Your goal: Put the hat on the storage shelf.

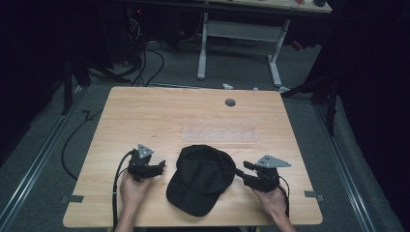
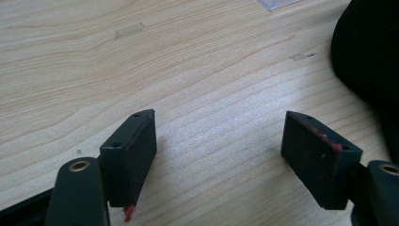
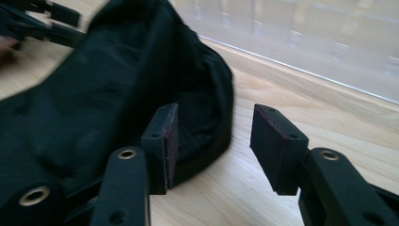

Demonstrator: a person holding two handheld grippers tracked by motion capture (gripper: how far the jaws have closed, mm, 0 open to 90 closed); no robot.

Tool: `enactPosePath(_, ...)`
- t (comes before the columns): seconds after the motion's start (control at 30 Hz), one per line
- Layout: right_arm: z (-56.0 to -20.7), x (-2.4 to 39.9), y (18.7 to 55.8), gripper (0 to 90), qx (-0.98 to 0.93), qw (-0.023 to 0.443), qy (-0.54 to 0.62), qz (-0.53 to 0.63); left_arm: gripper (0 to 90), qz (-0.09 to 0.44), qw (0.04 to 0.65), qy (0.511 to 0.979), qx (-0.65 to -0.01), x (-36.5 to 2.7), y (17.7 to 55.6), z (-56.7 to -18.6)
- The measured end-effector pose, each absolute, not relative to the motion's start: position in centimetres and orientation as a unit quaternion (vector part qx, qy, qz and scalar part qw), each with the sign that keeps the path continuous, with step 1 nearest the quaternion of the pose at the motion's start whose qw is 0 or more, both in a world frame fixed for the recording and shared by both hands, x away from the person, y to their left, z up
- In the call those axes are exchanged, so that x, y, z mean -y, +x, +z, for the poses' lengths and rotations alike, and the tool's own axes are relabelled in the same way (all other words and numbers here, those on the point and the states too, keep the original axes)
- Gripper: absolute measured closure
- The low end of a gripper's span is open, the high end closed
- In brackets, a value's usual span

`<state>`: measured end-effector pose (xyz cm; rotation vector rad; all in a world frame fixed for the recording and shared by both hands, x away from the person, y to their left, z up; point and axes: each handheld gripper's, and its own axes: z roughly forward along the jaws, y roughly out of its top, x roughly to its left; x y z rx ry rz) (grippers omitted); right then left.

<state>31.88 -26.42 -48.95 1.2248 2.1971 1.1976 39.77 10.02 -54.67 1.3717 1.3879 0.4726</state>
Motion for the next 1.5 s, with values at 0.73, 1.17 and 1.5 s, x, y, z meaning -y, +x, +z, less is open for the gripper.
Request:
enactPosePath(0.73,-48.4,22.4,32.2,58.2,-0.801,0.146,0.383,0.435,27.3,0.199,0.536,0.578,-0.583,-10.0,39.8,-54.7)
enactPosePath(1.17,-49.4,21.1,33.2,59.6,-0.805,0.141,0.398,0.417,27.4,0.198,0.538,0.575,-0.584,-10.0,39.8,-54.7)
enactPosePath(1.5,-50.0,20.9,33.6,63.4,-0.807,0.140,0.406,0.405,27.3,0.199,0.536,0.577,-0.583,-10.0,39.7,-54.7)
